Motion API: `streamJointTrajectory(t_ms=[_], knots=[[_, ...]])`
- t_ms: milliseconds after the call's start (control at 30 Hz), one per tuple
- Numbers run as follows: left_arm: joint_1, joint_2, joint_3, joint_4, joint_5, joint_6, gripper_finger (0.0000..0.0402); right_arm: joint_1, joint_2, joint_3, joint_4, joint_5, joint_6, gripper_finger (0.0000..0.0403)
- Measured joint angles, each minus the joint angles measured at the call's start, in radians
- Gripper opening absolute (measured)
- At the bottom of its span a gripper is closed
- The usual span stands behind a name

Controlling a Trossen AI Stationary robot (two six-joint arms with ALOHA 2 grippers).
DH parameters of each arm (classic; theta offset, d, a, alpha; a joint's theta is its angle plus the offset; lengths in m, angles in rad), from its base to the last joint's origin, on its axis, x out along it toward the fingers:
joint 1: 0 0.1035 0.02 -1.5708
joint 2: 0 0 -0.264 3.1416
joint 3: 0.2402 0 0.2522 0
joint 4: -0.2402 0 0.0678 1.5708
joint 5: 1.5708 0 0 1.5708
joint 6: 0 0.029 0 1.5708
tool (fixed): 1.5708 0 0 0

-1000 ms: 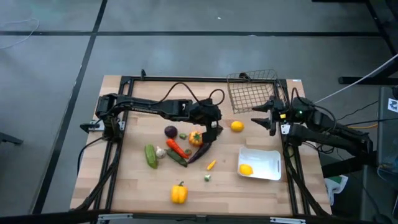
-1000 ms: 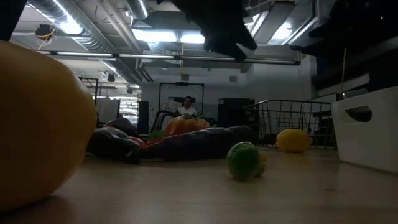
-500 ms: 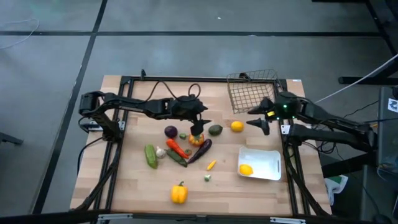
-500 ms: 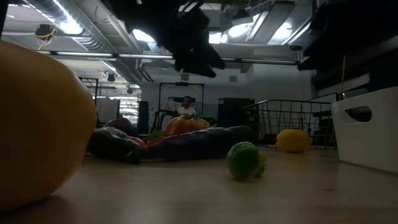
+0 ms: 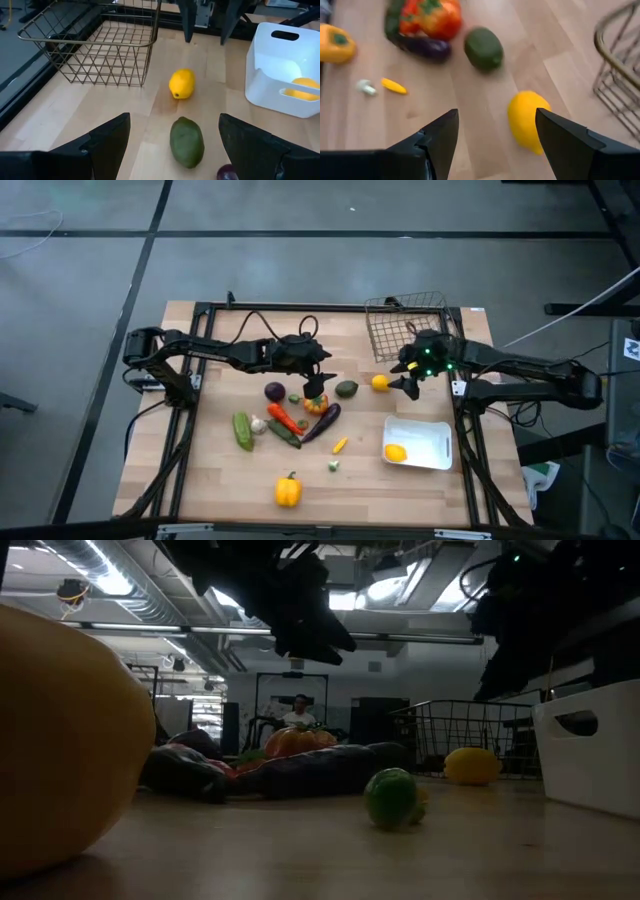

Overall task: Sort produce into baskets
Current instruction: Put the yellow lemon into the white bin

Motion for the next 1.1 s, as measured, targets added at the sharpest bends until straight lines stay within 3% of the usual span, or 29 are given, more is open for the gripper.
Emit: streamJointTrajectory(t_ms=[167,533,1100], knots=[[0.0,0.0,0.0,0.0,0.0,0.0,0.0301,0.017,0.069,0.0,-0.022,0.09,0.0,0.0261],[0.0,0.001,0.0,-0.001,0.001,-0.005,0.0301,0.186,0.199,0.0,-0.001,0.361,-0.003,0.0261],[-0.001,0.002,0.0,-0.001,0.002,-0.011,0.0301,0.209,0.39,0.0,0.122,0.402,-0.003,0.0261]])
